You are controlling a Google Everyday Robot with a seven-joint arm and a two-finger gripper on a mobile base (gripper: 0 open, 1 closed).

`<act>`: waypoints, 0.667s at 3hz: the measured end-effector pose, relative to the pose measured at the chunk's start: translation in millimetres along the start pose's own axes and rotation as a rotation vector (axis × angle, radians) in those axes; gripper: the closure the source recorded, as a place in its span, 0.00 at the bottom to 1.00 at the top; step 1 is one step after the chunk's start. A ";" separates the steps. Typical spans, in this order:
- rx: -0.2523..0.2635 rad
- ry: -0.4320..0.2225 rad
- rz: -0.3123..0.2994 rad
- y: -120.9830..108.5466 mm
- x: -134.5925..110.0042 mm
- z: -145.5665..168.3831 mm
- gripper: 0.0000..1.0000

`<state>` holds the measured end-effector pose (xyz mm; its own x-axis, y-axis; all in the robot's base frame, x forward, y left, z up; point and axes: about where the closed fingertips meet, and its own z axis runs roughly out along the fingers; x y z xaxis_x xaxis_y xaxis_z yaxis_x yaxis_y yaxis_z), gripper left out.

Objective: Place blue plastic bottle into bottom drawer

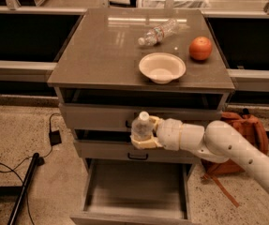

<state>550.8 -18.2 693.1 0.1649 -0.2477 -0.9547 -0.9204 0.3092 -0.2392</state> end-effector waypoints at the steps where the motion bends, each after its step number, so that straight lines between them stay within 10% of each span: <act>1: -0.036 -0.071 0.032 -3.6 64.7 2.9 1.00; 2: -0.090 -0.112 0.042 6.6 65.7 -0.7 1.00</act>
Offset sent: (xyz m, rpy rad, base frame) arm 0.0148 -0.0130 -0.0560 0.0611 0.0138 0.0323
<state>555.3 -33.1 628.9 0.1598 -0.1304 -0.9785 -0.9546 0.2320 -0.1868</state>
